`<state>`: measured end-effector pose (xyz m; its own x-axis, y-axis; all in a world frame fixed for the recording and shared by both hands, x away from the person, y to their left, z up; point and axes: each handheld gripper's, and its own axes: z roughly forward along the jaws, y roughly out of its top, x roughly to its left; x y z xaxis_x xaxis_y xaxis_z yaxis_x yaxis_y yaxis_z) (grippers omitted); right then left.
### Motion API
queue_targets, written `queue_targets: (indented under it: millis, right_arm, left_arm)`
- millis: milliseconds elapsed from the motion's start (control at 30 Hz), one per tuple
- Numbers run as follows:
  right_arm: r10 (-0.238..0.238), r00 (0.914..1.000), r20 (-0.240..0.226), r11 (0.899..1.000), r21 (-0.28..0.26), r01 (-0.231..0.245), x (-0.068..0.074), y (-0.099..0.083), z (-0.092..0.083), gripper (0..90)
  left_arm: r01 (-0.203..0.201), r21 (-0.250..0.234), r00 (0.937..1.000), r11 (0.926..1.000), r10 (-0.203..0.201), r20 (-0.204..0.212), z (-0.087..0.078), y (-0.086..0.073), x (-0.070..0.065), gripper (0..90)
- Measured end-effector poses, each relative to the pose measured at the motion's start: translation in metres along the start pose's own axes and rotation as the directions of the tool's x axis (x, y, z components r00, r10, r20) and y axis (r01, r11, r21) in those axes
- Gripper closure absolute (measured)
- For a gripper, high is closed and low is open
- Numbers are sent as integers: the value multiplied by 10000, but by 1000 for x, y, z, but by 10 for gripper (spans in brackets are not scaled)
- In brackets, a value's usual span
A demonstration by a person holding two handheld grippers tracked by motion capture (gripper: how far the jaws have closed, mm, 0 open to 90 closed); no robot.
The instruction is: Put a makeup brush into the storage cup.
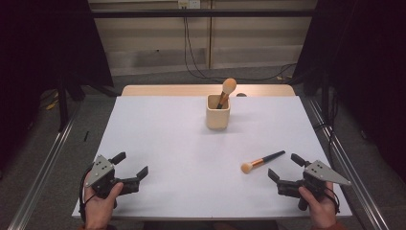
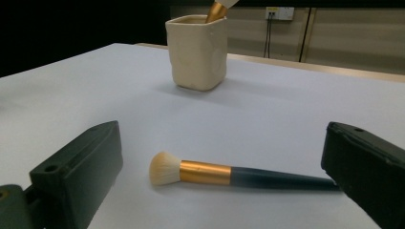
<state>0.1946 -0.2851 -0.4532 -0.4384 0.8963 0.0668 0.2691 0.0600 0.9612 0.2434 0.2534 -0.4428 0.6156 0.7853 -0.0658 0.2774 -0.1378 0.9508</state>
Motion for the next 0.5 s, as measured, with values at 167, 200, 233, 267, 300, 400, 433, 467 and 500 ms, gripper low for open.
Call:
queue_targets:
  millis: [167,200,233,267,300,400,433,467,500]
  right_arm:
    - [-181,9996,-215,9996,-205,177,-3,3,7,0]
    - [-91,9996,-250,9996,-253,85,-4,5,8,0]
    - [-147,9996,-256,9995,-287,139,-5,6,10,0]
    - [-300,9991,-288,9992,-259,292,-6,7,11,1]
    - [-291,9990,-329,9992,-283,281,-7,8,12,0]
    - [-411,9983,-405,9987,-330,398,-9,11,16,0]
    - [-357,9984,-429,9988,-345,342,-9,13,18,0]
    - [-422,9981,-453,9986,-333,407,-11,15,20,0]
    - [-467,9979,-443,9985,-322,453,-11,17,22,0]
  left_arm:
    - [-15,-5,10000,10000,15,-8,-2,0,-5,44]
    - [-67,12,10000,10000,67,-3,-2,0,-6,44]
    - [-35,-1,10000,10000,35,17,-2,0,-7,45]
    - [-46,-5,10000,10000,46,38,-2,0,-7,45]
    - [-168,111,9999,9998,167,27,-2,0,-8,45]
    - [-222,257,9998,9994,222,19,-1,-2,-9,45]
    - [-214,298,9998,9993,213,37,-1,-3,-9,45]
    - [-156,316,9999,9994,154,45,-1,-3,-9,45]
    - [-134,316,9999,9994,133,43,-1,-3,-9,45]
